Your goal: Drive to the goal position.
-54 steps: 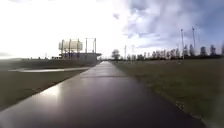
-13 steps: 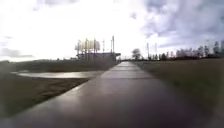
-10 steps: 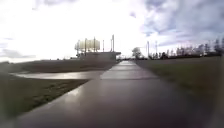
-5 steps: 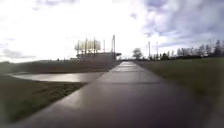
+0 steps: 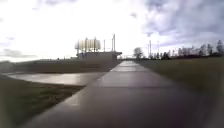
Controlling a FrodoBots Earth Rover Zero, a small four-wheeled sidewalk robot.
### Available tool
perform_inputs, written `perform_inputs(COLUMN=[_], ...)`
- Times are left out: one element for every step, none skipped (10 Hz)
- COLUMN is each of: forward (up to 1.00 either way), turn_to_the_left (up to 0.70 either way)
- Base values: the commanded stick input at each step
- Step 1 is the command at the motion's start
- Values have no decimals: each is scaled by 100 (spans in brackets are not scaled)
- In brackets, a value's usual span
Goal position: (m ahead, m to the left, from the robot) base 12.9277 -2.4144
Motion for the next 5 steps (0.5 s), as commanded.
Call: perform_inputs(forward=[100,100,100,100,100], turn_to_the_left=[0,0,0,0,0])
